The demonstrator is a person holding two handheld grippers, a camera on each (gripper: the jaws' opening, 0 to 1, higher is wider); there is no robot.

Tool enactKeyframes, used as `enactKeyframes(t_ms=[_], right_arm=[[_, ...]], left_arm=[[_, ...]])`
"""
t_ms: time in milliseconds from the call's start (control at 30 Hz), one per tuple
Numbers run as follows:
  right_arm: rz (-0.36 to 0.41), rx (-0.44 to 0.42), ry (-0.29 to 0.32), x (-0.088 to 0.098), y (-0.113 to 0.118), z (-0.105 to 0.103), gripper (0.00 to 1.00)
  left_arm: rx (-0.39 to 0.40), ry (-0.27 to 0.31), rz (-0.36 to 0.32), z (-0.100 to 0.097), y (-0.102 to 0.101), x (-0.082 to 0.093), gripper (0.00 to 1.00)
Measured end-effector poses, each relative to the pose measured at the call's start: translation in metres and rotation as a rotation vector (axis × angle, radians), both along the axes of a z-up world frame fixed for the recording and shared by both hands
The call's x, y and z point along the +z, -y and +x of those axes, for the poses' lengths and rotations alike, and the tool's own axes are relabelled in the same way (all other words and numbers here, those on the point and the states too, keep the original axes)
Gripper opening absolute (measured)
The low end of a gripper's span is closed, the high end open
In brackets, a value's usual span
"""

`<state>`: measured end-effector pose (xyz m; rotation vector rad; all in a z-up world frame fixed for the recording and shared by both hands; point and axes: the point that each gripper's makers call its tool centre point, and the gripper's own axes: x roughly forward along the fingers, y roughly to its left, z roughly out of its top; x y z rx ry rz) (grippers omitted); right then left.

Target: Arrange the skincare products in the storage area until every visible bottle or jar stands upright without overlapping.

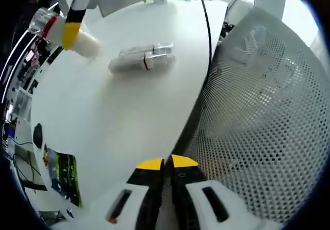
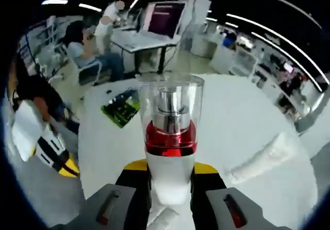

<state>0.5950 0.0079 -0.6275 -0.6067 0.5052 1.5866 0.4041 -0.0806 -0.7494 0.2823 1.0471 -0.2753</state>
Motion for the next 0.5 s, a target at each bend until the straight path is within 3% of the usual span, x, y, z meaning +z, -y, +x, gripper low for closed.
enactKeyframes(t_ms=[133, 200, 300, 500], right_arm=[[0.126, -0.205, -0.248, 0.025, 0.024, 0.003, 0.23], [0.178, -0.262, -0.33, 0.035, 0.037, 0.0, 0.23], [0.217, -0.315, -0.408, 0.039, 0.057, -0.002, 0.23], [0.286, -0.396, -0.57, 0.045, 0.085, -0.026, 0.23]], left_arm=[[-0.014, 0.015, -0.024, 0.002, 0.005, 0.003, 0.01], [-0.012, 0.034, -0.03, 0.004, 0.005, 0.005, 0.01], [-0.014, 0.033, -0.04, 0.005, 0.007, 0.005, 0.02], [-0.011, 0.045, -0.067, 0.007, 0.01, 0.007, 0.07]])
